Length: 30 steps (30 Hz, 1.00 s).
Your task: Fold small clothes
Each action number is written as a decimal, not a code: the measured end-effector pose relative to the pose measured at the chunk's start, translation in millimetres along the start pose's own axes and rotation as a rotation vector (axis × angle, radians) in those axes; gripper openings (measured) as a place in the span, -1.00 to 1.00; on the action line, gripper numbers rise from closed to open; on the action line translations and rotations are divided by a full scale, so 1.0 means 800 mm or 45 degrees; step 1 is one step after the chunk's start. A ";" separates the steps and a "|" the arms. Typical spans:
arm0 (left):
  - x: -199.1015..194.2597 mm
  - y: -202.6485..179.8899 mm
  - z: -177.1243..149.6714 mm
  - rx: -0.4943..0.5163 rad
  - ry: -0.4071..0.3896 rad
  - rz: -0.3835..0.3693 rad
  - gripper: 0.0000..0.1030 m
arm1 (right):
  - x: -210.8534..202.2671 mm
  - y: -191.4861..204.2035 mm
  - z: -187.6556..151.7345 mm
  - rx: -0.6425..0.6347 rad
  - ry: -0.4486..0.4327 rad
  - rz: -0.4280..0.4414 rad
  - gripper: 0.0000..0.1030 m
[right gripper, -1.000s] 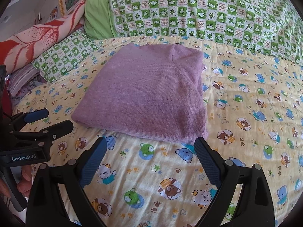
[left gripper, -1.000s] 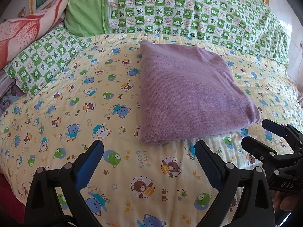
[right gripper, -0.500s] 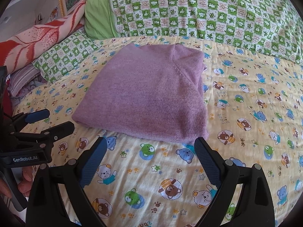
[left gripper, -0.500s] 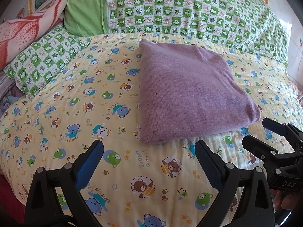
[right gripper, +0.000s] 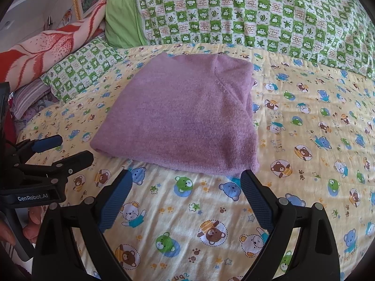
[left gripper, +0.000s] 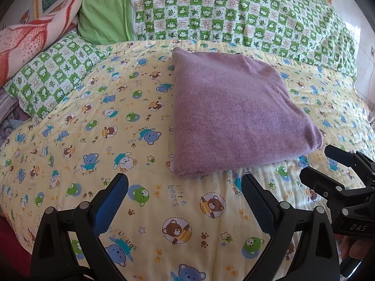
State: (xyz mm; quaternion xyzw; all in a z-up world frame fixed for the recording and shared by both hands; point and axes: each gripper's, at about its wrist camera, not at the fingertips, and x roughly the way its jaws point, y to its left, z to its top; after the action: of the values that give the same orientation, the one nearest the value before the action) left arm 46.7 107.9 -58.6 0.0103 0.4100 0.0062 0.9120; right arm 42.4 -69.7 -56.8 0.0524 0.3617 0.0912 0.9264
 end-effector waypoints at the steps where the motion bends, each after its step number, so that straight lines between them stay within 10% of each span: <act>1: 0.000 0.000 -0.001 0.002 0.003 0.000 0.89 | 0.000 0.000 0.000 0.000 0.000 0.000 0.81; 30: 0.000 0.000 0.006 0.018 0.012 -0.005 0.89 | -0.003 0.001 0.003 0.025 -0.009 -0.012 0.82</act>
State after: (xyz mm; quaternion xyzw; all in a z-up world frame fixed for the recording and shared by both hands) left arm 50.0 108.0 -55.7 0.0158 0.4143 0.0016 0.9100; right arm 42.1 -69.5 -52.8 0.0602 0.3594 0.0831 0.9275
